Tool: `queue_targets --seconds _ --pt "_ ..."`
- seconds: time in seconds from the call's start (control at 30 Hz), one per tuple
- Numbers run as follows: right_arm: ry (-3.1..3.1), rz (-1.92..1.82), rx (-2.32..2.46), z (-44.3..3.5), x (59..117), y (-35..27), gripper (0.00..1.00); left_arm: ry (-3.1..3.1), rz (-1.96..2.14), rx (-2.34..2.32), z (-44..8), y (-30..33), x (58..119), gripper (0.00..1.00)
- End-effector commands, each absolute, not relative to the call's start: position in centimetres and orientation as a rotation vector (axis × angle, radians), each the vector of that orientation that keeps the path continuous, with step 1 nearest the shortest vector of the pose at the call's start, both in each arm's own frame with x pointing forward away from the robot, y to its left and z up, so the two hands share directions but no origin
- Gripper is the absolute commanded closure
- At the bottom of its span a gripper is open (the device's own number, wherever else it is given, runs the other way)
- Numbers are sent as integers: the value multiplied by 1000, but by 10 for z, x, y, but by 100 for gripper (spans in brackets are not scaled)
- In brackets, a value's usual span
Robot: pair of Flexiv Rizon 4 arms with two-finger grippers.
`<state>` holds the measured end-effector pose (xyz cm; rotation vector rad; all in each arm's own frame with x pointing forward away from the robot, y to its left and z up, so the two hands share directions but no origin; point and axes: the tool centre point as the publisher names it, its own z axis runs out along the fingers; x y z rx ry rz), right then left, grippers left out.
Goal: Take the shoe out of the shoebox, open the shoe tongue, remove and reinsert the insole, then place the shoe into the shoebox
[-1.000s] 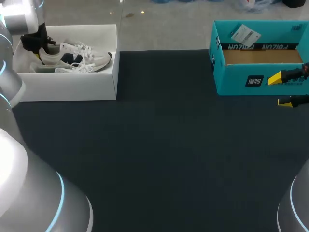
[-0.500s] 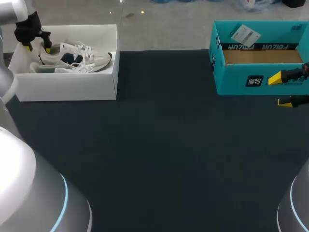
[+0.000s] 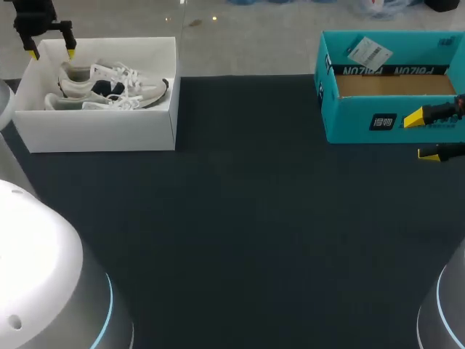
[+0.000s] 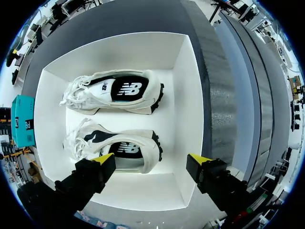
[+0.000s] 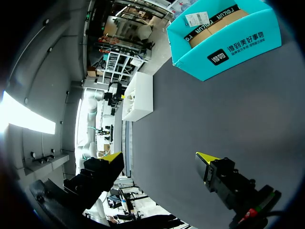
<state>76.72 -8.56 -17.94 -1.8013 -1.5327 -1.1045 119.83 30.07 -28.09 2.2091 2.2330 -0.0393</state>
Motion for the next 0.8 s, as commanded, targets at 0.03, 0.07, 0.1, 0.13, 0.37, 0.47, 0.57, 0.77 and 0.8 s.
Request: queue_targets --seconds 0.03,0.07,0.1,0.13,0.37,0.47,0.57,0.77,0.8 --pt "-1533 -1102 -1803 -180 767 -85 0 2231 -32 2212 -258 301 1191 0" --pt "-1533 -1102 -1803 -180 767 -85 0 2231 -32 2212 -258 301 1191 0" --pt "-1533 -1102 -1803 -180 767 -85 0 2231 -32 2212 -258 301 1191 0" --pt "-1533 -1102 -1803 -180 767 -85 0 2231 -32 2212 -258 301 1191 0" --pt "-1533 -1102 -1803 -180 767 -85 0 2231 -32 2212 -258 301 1191 0" --pt "-1533 -1102 -1803 -180 767 -85 0 2207 -5 2203 -252 305 1176 0" --pt "-1533 -1102 -1803 -180 767 -85 0 2214 97 2209 -251 299 1152 0" --pt "-1533 -1102 -1803 -180 767 -85 0 2201 174 2190 -252 287 1112 0" --pt "-1533 -1102 -1803 -180 767 -85 0 2187 179 2186 -252 285 1105 0"
